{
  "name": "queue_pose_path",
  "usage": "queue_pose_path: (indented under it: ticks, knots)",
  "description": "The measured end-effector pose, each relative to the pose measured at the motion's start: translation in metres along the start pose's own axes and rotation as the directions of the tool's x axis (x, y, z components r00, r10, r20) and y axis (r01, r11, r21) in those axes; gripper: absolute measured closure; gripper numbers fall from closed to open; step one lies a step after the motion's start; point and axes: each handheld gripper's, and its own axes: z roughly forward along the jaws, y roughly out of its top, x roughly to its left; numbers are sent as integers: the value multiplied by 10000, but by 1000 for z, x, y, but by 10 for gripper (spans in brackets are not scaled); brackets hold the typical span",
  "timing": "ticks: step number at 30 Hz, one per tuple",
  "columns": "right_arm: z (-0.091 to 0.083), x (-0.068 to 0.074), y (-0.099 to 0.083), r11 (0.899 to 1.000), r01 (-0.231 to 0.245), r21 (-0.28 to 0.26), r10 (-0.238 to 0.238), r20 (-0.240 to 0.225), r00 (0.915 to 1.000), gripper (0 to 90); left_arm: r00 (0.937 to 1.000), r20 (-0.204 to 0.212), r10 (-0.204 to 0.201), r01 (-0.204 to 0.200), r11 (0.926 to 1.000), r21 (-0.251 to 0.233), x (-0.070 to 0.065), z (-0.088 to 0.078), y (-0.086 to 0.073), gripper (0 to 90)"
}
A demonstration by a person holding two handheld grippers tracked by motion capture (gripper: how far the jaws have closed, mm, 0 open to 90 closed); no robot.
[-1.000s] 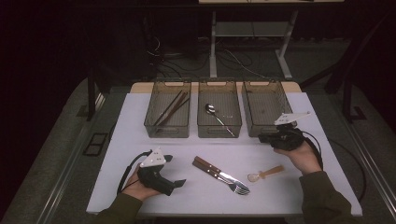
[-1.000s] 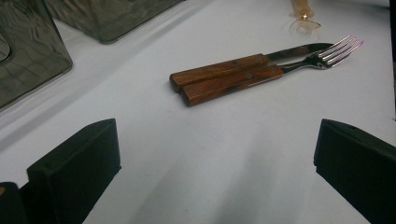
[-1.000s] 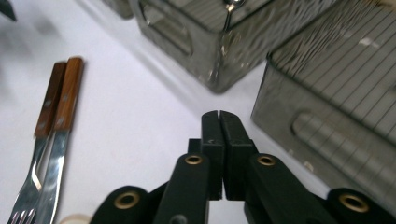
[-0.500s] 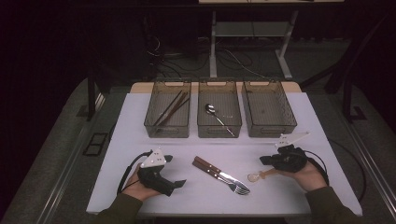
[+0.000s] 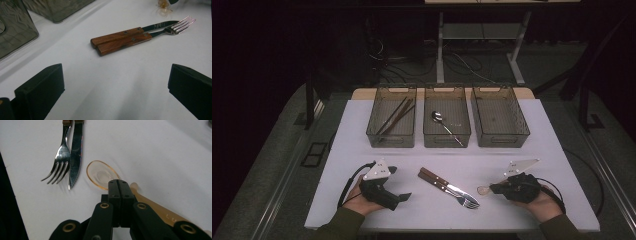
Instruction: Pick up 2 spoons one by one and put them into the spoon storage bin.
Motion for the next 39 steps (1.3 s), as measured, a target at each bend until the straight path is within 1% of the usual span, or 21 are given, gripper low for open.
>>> queue_pose_path:
  ticks: [4,9,15,22,30,39]
  knots:
    - [5,0,-1,9999,59,133,-59,-47,10000,894,10000,8,-4,4,10000,-9,0,0,0,0]
    - [10,1,0,9997,99,232,-100,36,9999,894,10000,5,18,-18,10000,-14,0,0,0,0]
    - [12,1,0,9999,136,106,-137,136,9998,894,10000,10,37,-37,10000,62,-1,1,0,0]
    - [15,-1,3,10000,53,20,-54,294,9996,894,10000,6,60,-61,9999,112,-1,1,0,0]
    - [20,-7,8,9999,-38,-97,42,406,9992,894,10000,10,79,-79,9999,91,-1,1,0,0]
    - [25,-15,15,9996,-91,-265,109,683,9976,894,9999,23,105,-105,9999,106,-1,1,0,0]
